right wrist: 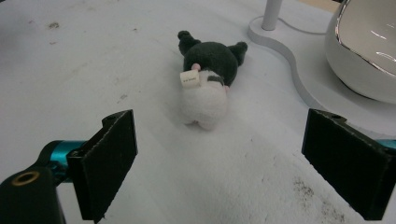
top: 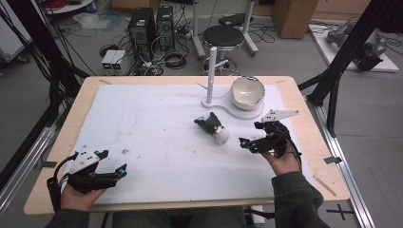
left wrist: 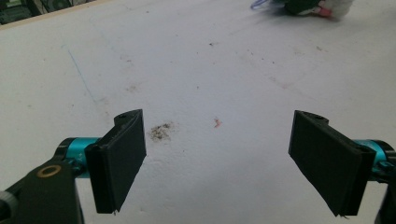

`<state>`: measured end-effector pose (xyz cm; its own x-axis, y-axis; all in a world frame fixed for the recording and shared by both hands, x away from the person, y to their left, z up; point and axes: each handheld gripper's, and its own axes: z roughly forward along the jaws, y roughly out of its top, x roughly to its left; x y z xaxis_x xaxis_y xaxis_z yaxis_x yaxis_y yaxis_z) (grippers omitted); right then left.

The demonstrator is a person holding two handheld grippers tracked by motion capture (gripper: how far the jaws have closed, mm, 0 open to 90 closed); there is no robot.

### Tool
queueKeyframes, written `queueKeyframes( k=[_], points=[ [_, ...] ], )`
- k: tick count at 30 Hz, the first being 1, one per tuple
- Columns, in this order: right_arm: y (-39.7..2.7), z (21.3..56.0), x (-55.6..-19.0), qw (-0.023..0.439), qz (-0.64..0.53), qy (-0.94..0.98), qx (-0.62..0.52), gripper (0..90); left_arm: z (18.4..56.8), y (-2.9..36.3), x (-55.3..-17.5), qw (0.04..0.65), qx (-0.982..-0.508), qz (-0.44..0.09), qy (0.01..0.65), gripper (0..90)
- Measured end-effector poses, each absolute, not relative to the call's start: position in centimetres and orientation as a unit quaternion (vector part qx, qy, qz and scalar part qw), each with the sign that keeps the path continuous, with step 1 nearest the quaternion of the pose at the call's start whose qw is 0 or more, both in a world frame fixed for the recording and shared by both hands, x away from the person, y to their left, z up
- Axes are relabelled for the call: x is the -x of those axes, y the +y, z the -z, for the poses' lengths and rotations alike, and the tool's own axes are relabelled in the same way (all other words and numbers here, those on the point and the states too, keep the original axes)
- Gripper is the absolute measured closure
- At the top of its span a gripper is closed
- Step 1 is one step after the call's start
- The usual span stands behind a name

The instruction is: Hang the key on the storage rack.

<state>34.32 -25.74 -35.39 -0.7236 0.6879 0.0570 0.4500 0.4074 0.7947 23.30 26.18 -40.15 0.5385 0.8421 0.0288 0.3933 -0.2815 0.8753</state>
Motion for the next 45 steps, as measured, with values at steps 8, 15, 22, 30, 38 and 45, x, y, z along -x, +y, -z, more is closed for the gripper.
queueKeyframes(
  k=[8, 15, 22, 30, 38, 45],
  points=[
    [-24.4, 34.2, -35.7, 0.127, -0.413, 0.836, -0.337, 9.5, 40.1, 26.2, -23.3, 0.440, -0.759, -0.256, 0.407, 19.2],
    [-23.5, 33.5, -36.9, 0.121, -0.405, 0.841, -0.336, 9.5, 40.1, 26.3, -23.3, 0.439, -0.759, -0.255, 0.407, 19.2],
    [-22.5, 32.9, -38.3, 0.119, -0.396, 0.845, -0.338, 9.5, 40.1, 26.3, -23.4, 0.441, -0.758, -0.254, 0.407, 19.2],
    [-21.1, 32.9, -39.5, 0.116, -0.381, 0.853, -0.338, 10.1, 40.0, 26.3, -23.4, 0.440, -0.759, -0.255, 0.407, 19.2],
    [-20.3, 33.4, -40.5, 0.105, -0.375, 0.856, -0.341, 10.1, 40.1, 26.3, -23.5, 0.440, -0.759, -0.256, 0.406, 19.2],
    [-19.7, 34.1, -41.3, 0.096, -0.368, 0.858, -0.344, 16.4, 40.1, 26.2, -23.6, 0.440, -0.760, -0.255, 0.405, 19.2]
  ],
)
